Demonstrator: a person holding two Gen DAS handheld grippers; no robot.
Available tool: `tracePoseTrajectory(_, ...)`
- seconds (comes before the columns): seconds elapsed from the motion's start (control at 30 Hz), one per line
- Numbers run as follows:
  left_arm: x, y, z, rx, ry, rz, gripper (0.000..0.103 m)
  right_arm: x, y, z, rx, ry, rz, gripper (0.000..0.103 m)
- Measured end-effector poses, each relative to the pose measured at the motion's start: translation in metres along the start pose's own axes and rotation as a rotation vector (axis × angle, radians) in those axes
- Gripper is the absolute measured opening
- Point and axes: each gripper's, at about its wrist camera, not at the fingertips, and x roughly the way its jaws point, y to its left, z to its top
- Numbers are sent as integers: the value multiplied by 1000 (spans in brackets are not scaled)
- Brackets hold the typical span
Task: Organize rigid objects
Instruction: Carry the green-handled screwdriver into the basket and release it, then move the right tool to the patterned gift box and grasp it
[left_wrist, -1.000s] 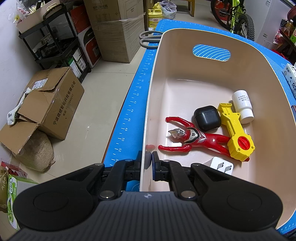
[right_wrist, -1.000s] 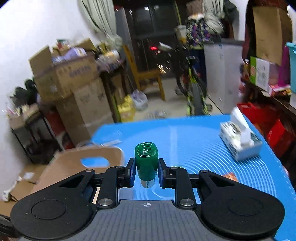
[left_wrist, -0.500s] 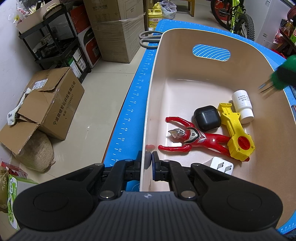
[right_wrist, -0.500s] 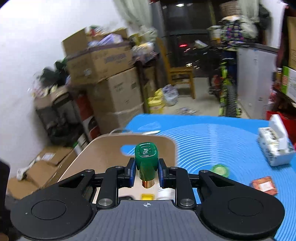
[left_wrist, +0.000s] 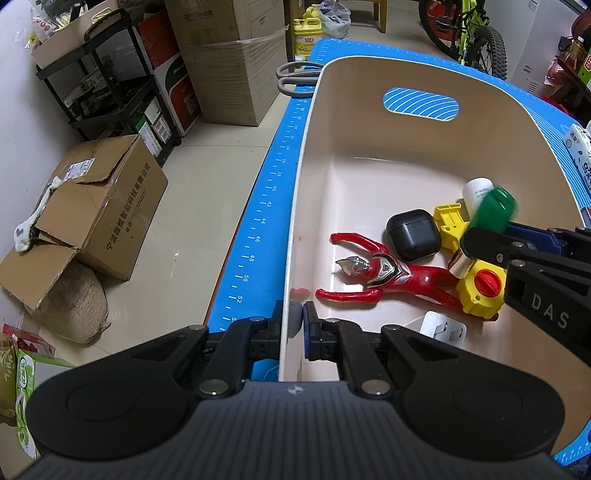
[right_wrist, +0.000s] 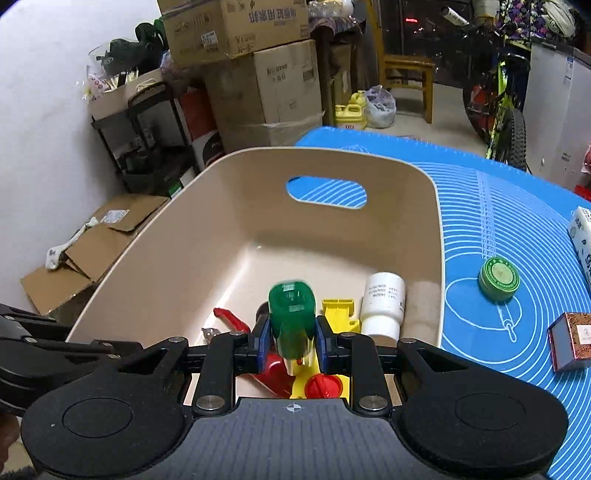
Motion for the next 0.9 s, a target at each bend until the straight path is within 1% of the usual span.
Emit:
tracePoseTrajectory(0.03,0,0,0,0,0,0,11,-3,-3,0,0,-7,10,46)
tracePoseTrajectory(0.07,0,0,0,0,0,0,11,-7,-4,1,0,-20,28,48)
tracePoseTrajectory(0.13,0,0,0,-1,0,2,11,-16,-5,3,-6,-52,41,60)
tracePoseTrajectory(0.2,1,-1,0,-1,0,3,11,-25,-9,7,-7,-91,24,72)
tracePoseTrajectory(0.3,2,-3,1,0,-1,4,11,-40,-22,12,14,-136,34,72)
tracePoseTrajectory(0.33,2,-4,1,0,-1,4,11,-47,-27,13,25,-159,30,74)
tracePoseTrajectory(0.47,2,-3,1,-1,-1,4,11,-64,-53,22,64,-228,-14,81)
tracePoseTrajectory(0.53,2,-3,1,-1,-1,4,11,-69,-71,24,92,-248,-50,86)
tracePoseTrajectory(0.57,2,-3,1,-1,-1,4,11,-70,-79,24,102,-252,-70,88)
tracePoseTrajectory(0.63,2,-3,1,-1,-1,3,11,-70,-97,22,121,-253,-121,96)
tracePoseTrajectory(0.67,2,-3,1,-1,0,3,11,-67,-103,20,122,-252,-142,97)
tracePoseTrajectory(0.8,2,-2,1,-2,0,3,11,-55,-136,12,129,-212,-245,99)
tracePoseTrajectory(0.9,1,-1,2,-3,0,4,11,-47,-160,6,160,-189,-296,101)
